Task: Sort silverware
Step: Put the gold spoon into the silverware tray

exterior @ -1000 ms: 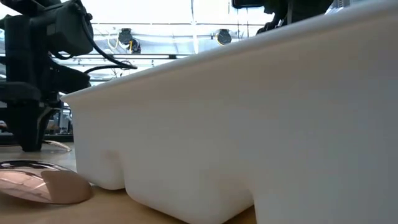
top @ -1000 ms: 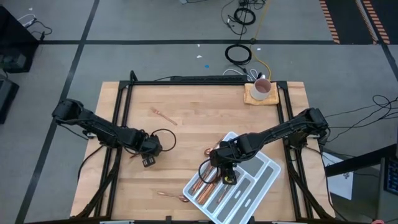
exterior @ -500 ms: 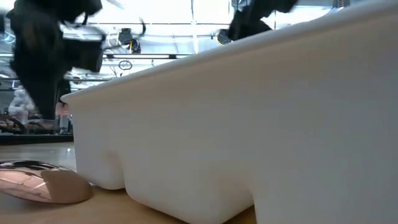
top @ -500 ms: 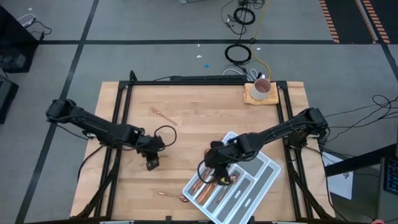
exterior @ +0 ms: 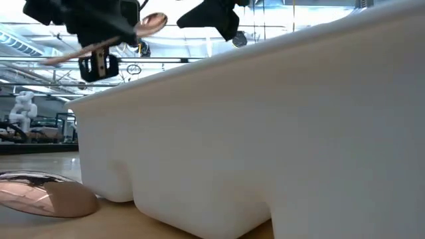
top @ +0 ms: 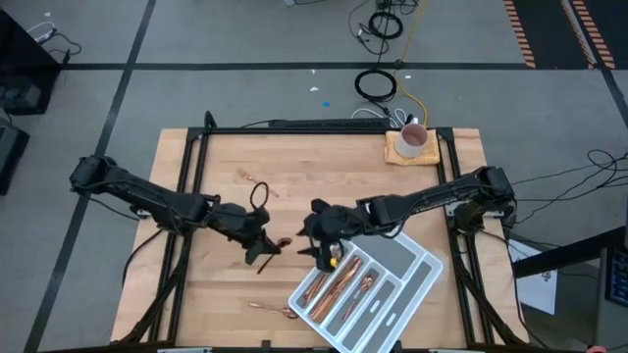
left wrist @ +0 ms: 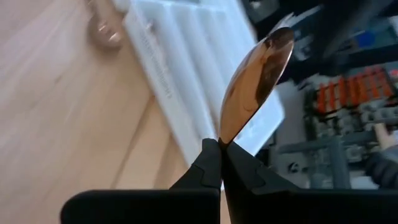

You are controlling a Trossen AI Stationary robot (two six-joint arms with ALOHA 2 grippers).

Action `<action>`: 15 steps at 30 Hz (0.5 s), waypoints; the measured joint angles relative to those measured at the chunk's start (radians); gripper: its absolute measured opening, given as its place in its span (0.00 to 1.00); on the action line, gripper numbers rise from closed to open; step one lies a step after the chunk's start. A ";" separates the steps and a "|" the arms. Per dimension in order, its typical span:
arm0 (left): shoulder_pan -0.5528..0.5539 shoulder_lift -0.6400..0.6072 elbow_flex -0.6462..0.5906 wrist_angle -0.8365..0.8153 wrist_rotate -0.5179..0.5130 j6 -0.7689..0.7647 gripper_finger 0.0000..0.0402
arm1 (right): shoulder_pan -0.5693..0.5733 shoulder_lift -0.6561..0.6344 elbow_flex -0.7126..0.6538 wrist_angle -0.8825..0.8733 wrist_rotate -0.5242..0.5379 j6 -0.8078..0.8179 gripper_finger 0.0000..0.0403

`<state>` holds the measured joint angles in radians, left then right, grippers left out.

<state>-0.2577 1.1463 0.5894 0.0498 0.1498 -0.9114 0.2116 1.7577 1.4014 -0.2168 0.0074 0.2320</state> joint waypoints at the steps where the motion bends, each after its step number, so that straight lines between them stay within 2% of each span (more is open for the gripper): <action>1: 0.000 0.003 0.000 0.024 -0.002 0.000 0.00 | -0.007 0.000 0.000 0.015 0.000 -0.006 0.54; 4: 0.000 0.025 0.002 0.105 -0.016 0.000 0.00 | -0.024 0.000 0.000 0.058 -0.002 -0.031 0.54; 15: 0.003 0.065 0.002 0.183 -0.060 0.003 0.00 | -0.056 0.000 0.000 0.098 -0.016 -0.057 0.54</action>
<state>-0.2546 1.2112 0.5919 0.2329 0.0894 -0.9079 0.1560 1.7580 1.4014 -0.1192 -0.0084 0.1749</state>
